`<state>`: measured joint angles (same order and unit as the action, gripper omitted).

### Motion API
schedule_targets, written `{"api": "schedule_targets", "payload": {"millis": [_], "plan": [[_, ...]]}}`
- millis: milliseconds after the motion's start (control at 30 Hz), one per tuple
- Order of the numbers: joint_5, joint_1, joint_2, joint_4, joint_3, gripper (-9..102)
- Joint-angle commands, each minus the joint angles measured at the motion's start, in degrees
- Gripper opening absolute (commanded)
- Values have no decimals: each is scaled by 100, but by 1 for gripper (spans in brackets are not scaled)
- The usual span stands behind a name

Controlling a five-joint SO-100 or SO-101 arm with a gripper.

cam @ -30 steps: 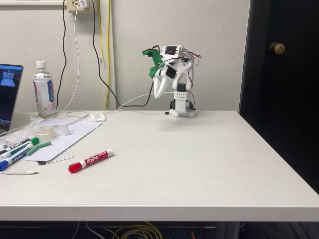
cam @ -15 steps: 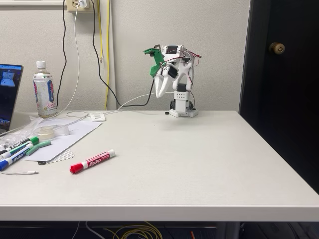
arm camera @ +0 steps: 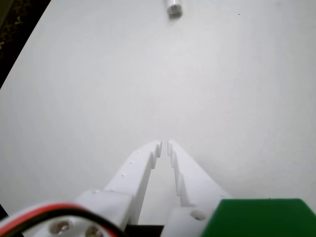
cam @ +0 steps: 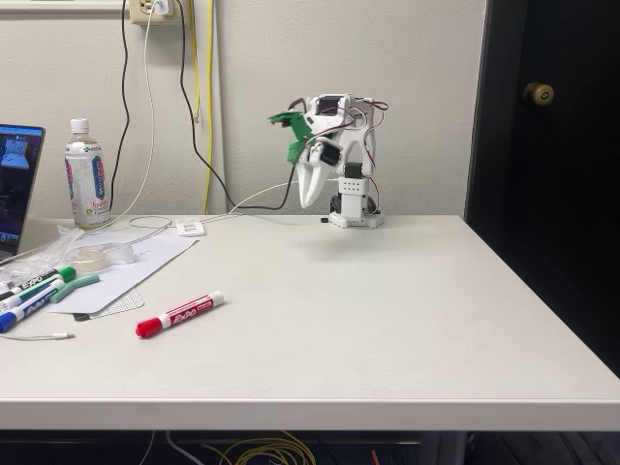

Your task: Pick up the red marker.

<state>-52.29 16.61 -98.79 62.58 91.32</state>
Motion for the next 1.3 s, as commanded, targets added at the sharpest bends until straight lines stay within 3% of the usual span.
{"api": "schedule_targets", "payload": {"millis": [0, 167, 267, 367, 500, 1067, 1133, 1267], "plan": [[62, -26, 413, 149, -949, 1], [97, -35, 1160, 264, -1784, 1], [70, -18, 2057, 870, -3085, 1], [97, -44, 3428, 1934, -5326, 1], [88, 44, 5818, 3357, -9571, 1], [229, 88, 6601, 888, -9343, 0], [202, 141, 6697, 703, -9343, 6], [-149, 299, 6935, 360, -9343, 30]]}}
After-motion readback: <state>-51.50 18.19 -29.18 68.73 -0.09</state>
